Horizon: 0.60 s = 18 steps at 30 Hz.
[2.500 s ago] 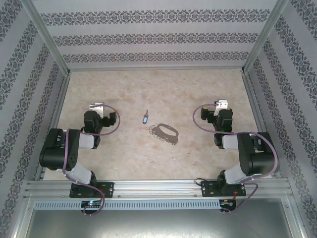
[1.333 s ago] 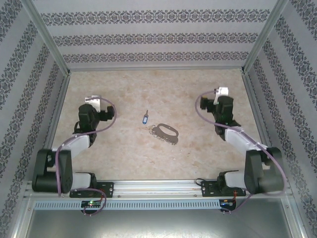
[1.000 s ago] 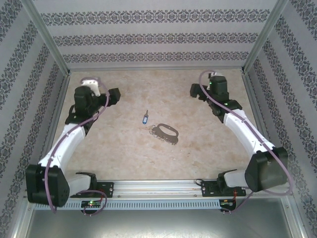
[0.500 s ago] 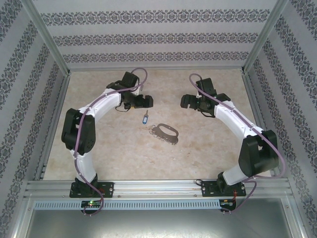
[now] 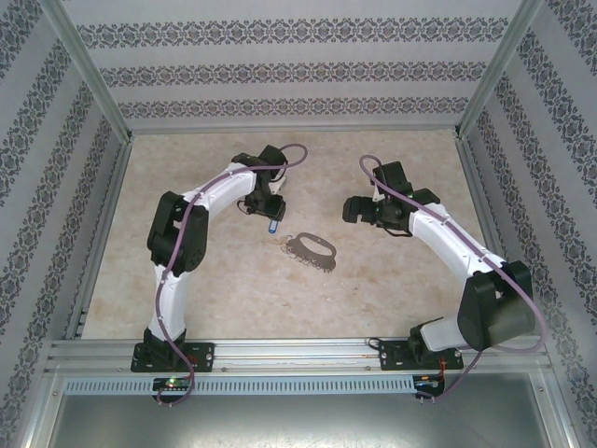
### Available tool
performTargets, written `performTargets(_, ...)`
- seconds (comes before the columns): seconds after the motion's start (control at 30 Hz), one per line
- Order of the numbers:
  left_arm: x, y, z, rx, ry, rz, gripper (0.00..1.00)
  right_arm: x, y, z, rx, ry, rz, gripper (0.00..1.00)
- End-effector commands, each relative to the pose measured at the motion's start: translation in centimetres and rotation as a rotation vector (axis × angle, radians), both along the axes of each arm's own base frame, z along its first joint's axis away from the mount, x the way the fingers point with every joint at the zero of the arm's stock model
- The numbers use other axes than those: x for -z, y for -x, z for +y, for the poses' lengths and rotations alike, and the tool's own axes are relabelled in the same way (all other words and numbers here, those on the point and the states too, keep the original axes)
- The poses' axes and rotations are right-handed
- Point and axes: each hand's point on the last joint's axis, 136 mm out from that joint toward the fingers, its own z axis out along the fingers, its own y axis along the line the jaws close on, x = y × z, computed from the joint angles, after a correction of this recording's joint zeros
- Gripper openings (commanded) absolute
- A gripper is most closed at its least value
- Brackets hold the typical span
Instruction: Put the keys on the keyring
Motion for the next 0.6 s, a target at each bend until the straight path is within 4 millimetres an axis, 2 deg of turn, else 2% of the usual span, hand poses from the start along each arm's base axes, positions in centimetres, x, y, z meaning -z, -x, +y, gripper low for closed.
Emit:
performTargets(0.0, 0.6, 0.4, 0.6, 0.062, -0.078, 0.035, 0.44, -0.3, 0.5, 0.3, -0.035, 0.012, 0.008, 0.98)
performTargets(0.23, 0.6, -0.4, -0.1, 0.111, -0.088, 0.04, 0.35, -0.5, 0.5, 0.0, -0.033, 0.022, -0.005, 0.98)
performTargets(0.57, 1.6, 1.0, -0.6, 0.151, -0.103, 0.071, 0.34, -0.6, 0.6, -0.8, -0.011, 0.02, -0.007, 0.98)
